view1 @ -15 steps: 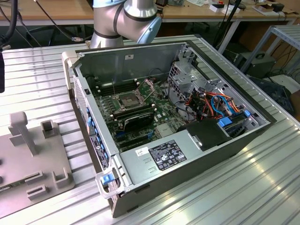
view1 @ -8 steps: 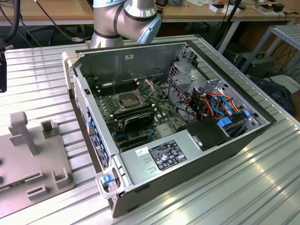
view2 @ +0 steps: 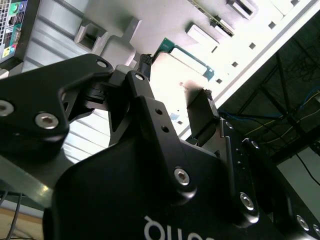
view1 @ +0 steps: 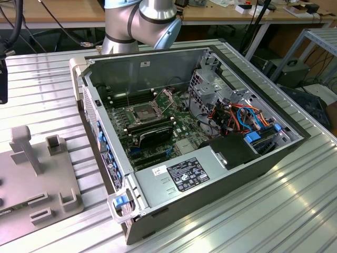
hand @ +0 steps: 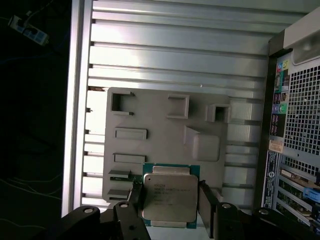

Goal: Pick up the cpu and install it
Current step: 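Pick up the cpu and move it towards the insertion slot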

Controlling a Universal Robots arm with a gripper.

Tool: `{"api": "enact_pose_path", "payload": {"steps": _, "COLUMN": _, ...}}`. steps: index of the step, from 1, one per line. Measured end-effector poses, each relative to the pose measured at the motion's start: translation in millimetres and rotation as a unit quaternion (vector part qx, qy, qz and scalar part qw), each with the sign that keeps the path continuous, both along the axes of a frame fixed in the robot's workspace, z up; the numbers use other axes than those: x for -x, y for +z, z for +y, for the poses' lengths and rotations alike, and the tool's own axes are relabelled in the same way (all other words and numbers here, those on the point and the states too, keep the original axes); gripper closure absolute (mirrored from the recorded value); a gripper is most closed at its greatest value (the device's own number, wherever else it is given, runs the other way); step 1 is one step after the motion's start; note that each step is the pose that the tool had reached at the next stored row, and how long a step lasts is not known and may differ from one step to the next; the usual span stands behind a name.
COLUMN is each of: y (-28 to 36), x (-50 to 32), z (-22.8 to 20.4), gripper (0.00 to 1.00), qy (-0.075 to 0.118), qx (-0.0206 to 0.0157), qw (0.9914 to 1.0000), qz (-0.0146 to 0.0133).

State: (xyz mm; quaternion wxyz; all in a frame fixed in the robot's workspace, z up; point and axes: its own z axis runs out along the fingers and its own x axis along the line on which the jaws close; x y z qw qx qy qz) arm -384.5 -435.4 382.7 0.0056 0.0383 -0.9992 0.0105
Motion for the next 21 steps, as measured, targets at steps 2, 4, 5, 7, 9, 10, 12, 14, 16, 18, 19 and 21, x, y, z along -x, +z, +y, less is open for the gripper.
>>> {"api": "enact_pose_path", "payload": {"steps": 2, "y": 1.6, "x": 0.0, "z": 0.0, "gripper": 0.45, "qy": 0.0, "qx": 0.0001, "qw": 1.0, "qz": 0.0}}
{"api": "enact_pose_path", "payload": {"steps": 4, "y": 3.4, "x": 0.0, "z": 0.0, "gripper": 0.45, "qy": 0.0, "qx": 0.0, "qw": 1.0, "qz": 0.0}}
{"api": "enact_pose_path", "payload": {"steps": 5, "y": 3.5, "x": 0.0, "z": 0.0, "gripper": 0.45, "qy": 0.0, "qx": 0.0, "qw": 1.0, "qz": -0.0001}}
{"api": "enact_pose_path", "payload": {"steps": 7, "y": 3.7, "x": 0.0, "z": 0.0, "gripper": 0.45, "qy": 0.0, "qx": 0.0, "qw": 1.0, "qz": 0.0}}
{"api": "enact_pose_path", "payload": {"steps": 9, "y": 3.8, "x": -0.3, "z": 0.0, "gripper": 0.45, "qy": 0.0, "qx": 0.0001, "qw": 1.0, "qz": 0.0001}}
{"api": "enact_pose_path", "payload": {"steps": 10, "y": 3.8, "x": -0.4, "z": 0.0, "gripper": 0.45, "qy": 0.0, "qx": 0.0001, "qw": 1.0, "qz": 0.0001}}
{"api": "enact_pose_path", "payload": {"steps": 12, "y": 3.7, "x": -0.4, "z": 0.0, "gripper": 0.45, "qy": 0.0, "qx": 0.0, "qw": 1.0, "qz": 0.0}}
{"api": "enact_pose_path", "payload": {"steps": 14, "y": 3.7, "x": -0.5, "z": 0.0, "gripper": 0.45, "qy": 0.0, "qx": 0.0, "qw": 1.0, "qz": 0.0001}}
{"api": "enact_pose_path", "payload": {"steps": 16, "y": 3.7, "x": -0.8, "z": -0.1, "gripper": 0.45, "qy": 0.0, "qx": 0.0, "qw": 0.99999, "qz": 0.0049}}
{"api": "enact_pose_path", "payload": {"steps": 18, "y": 3.7, "x": -0.6, "z": 0.0, "gripper": 0.45, "qy": 0.0, "qx": 0.0001, "qw": 0.99999, "qz": 0.005}}
{"api": "enact_pose_path", "payload": {"steps": 19, "y": 3.7, "x": -7.5, "z": 0.0, "gripper": 0.45, "qy": 0.0, "qx": 0.0001, "qw": 0.99999, "qz": 0.005}}
{"api": "enact_pose_path", "payload": {"steps": 21, "y": 3.6, "x": -21.1, "z": 0.0, "gripper": 0.45, "qy": 0.0, "qx": 0.0, "qw": 0.99999, "qz": 0.005}}
